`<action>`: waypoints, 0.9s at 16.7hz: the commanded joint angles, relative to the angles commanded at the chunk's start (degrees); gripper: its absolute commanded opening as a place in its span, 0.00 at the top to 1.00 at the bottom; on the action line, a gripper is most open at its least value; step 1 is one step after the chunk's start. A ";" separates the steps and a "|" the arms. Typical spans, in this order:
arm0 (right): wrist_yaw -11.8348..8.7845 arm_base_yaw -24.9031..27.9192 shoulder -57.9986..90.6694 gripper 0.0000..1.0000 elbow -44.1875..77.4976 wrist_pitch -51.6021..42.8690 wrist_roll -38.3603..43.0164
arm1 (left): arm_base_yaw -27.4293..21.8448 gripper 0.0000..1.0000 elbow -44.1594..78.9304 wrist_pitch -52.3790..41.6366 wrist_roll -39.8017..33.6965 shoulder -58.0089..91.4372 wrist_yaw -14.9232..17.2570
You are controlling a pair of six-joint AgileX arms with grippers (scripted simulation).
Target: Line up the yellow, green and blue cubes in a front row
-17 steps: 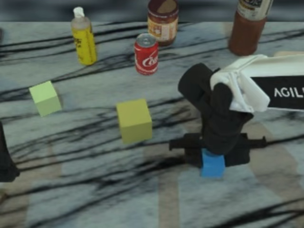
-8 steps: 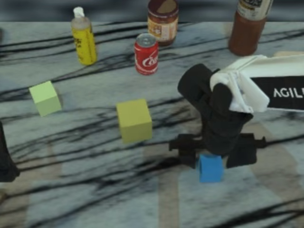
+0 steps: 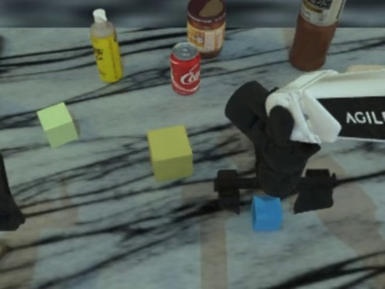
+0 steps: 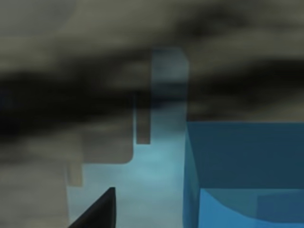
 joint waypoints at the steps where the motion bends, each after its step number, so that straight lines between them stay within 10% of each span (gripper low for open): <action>1: 0.00 -0.10 -0.05 0.00 0.01 -0.01 0.00 | 0.00 0.00 0.00 0.00 0.00 0.00 0.00; 15: -0.03 0.20 -5.73 0.00 8.52 -14.41 -0.05 | 0.00 0.00 0.00 0.00 0.00 0.00 0.00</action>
